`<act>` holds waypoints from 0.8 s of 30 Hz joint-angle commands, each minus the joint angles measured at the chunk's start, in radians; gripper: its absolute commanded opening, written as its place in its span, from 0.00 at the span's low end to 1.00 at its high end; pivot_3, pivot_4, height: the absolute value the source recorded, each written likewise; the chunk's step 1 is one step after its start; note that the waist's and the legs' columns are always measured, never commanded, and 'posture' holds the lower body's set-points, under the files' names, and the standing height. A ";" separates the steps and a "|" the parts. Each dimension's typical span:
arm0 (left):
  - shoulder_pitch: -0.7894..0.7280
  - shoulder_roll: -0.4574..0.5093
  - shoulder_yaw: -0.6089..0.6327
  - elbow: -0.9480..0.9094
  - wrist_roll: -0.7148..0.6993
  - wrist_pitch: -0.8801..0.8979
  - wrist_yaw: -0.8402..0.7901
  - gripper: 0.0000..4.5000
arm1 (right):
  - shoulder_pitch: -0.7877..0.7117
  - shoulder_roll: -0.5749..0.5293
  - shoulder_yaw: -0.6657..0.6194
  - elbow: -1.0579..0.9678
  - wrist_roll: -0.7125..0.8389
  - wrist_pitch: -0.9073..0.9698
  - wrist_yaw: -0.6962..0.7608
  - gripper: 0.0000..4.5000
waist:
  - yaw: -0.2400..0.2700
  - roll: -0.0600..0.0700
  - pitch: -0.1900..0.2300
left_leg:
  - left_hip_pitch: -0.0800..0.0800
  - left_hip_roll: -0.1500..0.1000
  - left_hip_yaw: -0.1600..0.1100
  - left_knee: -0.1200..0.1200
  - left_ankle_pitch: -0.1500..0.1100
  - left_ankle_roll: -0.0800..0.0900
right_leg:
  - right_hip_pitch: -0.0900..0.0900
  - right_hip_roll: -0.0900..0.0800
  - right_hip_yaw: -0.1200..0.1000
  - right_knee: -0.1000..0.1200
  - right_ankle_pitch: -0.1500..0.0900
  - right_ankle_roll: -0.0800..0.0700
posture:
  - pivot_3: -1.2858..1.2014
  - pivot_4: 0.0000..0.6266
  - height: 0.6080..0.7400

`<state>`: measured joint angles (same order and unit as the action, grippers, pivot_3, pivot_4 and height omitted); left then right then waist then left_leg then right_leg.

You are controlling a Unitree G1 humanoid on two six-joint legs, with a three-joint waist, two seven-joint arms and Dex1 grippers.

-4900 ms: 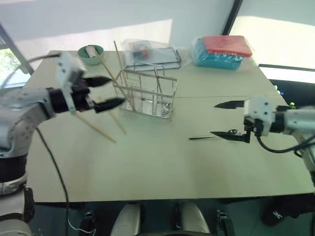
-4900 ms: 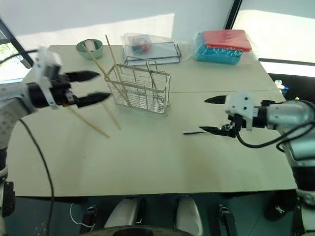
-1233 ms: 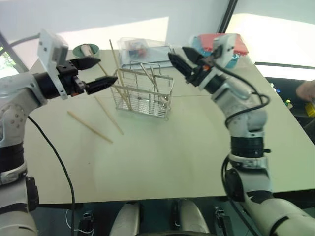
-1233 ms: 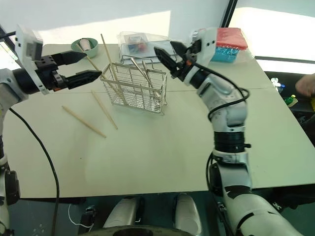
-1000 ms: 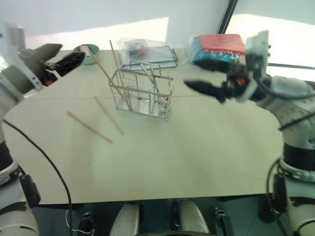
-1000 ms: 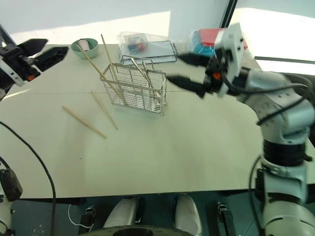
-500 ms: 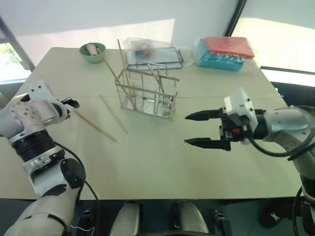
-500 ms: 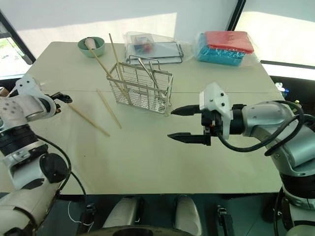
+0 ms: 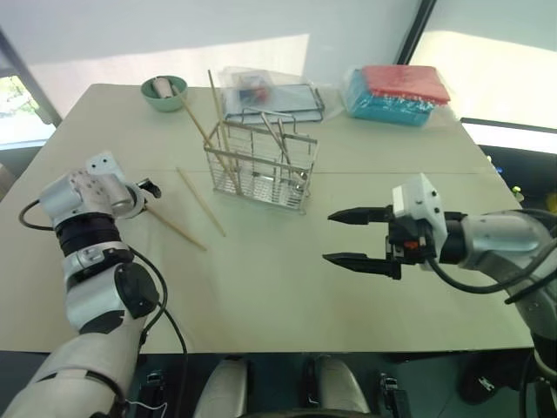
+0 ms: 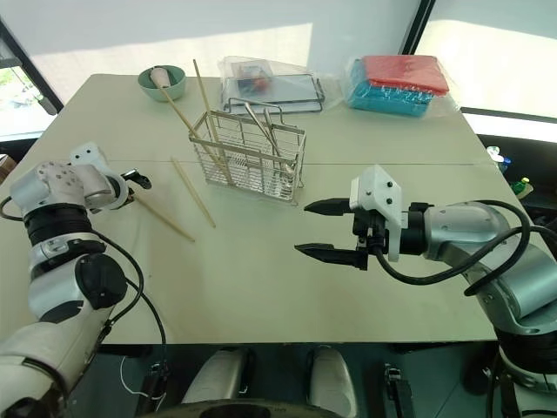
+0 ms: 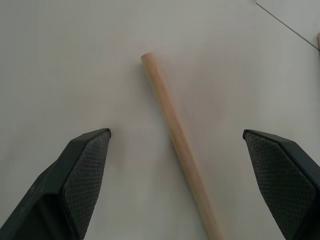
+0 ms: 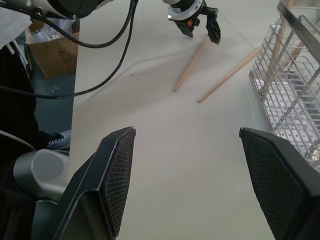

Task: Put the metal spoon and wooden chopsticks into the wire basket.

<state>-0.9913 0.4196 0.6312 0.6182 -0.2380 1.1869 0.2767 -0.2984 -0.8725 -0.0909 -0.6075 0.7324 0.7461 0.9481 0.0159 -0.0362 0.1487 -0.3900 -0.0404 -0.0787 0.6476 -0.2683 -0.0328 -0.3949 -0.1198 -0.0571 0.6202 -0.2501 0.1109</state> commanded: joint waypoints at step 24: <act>-0.092 0.130 -0.077 -0.034 -0.022 -0.463 -0.160 0.01 | -0.005 -0.007 -0.028 -0.005 0.023 -0.040 -0.025 0.78 | -0.003 -0.001 0.001 | -0.001 0.001 0.000 0.000 0.003 -0.005 | -0.001 0.000 0.000 -0.001 0.001 0.001 | 0.52 0.24 0.45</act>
<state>-1.0335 0.5041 0.5733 0.6610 -0.2516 0.8491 0.1902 -0.2825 -0.8787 -0.0964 -0.6028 0.7414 0.7132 0.9273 0.0131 -0.0373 0.1497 -0.3910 -0.0394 -0.0782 0.6475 -0.2647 -0.0400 -0.3957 -0.1200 -0.0573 0.6188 -0.2492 0.1118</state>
